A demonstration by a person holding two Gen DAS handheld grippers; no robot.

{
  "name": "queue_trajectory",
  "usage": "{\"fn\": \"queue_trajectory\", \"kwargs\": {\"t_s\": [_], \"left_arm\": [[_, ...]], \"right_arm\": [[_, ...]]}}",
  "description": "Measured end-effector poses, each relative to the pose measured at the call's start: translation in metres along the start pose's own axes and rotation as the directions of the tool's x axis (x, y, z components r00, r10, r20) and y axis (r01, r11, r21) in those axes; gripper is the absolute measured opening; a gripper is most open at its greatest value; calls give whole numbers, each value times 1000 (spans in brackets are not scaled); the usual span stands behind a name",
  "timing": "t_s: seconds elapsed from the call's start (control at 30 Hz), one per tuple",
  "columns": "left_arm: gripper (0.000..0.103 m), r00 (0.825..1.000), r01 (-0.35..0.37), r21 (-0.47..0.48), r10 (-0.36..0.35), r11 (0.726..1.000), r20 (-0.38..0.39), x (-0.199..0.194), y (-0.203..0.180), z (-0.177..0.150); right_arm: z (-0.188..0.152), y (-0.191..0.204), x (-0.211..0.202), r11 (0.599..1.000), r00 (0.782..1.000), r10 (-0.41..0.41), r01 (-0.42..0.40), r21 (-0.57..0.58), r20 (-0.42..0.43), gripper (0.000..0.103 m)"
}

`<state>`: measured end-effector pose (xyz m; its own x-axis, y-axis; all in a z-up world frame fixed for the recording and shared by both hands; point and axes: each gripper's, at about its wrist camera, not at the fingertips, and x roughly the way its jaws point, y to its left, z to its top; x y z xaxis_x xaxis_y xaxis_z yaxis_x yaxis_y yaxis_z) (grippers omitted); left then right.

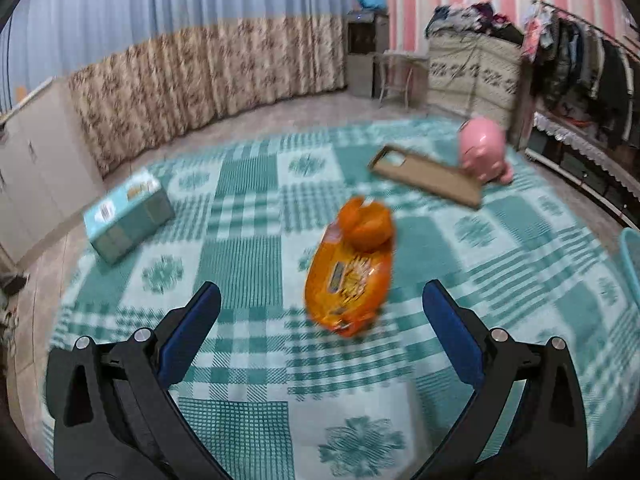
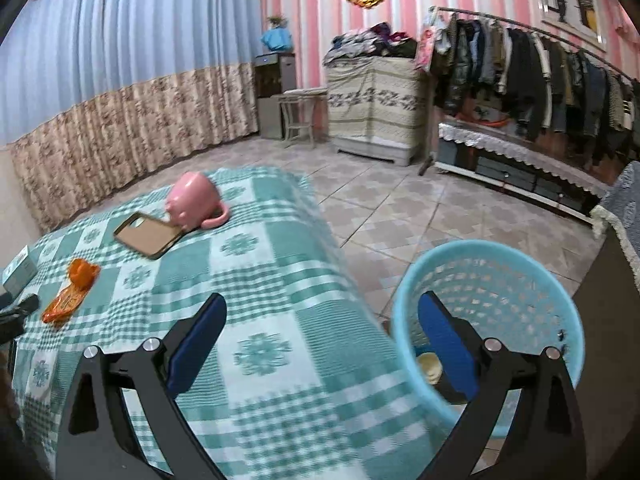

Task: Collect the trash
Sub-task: 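Move both tools back over the bed toward the orange snack wrapper, then grasp and lift the orange snack wrapper with the left tool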

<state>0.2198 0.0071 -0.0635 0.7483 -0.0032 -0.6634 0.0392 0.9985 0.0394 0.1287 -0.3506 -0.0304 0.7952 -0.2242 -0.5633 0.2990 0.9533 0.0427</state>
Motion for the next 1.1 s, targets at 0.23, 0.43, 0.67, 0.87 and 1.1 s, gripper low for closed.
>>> {"fn": "queue_trajectory", "kwargs": {"t_s": [0.23, 0.43, 0.67, 0.87, 1.1], "left_arm": [[97, 994, 4, -19, -6, 1000, -106, 43, 7, -7], [48, 985, 91, 5, -90, 996, -147, 56, 1, -9], [36, 988, 118, 50, -113, 992, -102, 44, -6, -8], [24, 997, 75, 86, -76, 993, 12, 9, 3, -2], [24, 986, -19, 75, 6, 997, 168, -23, 31, 7]], "right_arm": [[-2, 22, 25, 998, 996, 45, -47, -28, -75, 94], [-7, 35, 36, 997, 992, 44, -51, -61, -115, 94], [-11, 46, 41, 995, 991, 40, -52, -84, -130, 94], [-13, 55, 40, 992, 992, 36, -50, -120, -119, 94], [-12, 65, 28, 988, 995, 56, -67, -140, -85, 94]]}}
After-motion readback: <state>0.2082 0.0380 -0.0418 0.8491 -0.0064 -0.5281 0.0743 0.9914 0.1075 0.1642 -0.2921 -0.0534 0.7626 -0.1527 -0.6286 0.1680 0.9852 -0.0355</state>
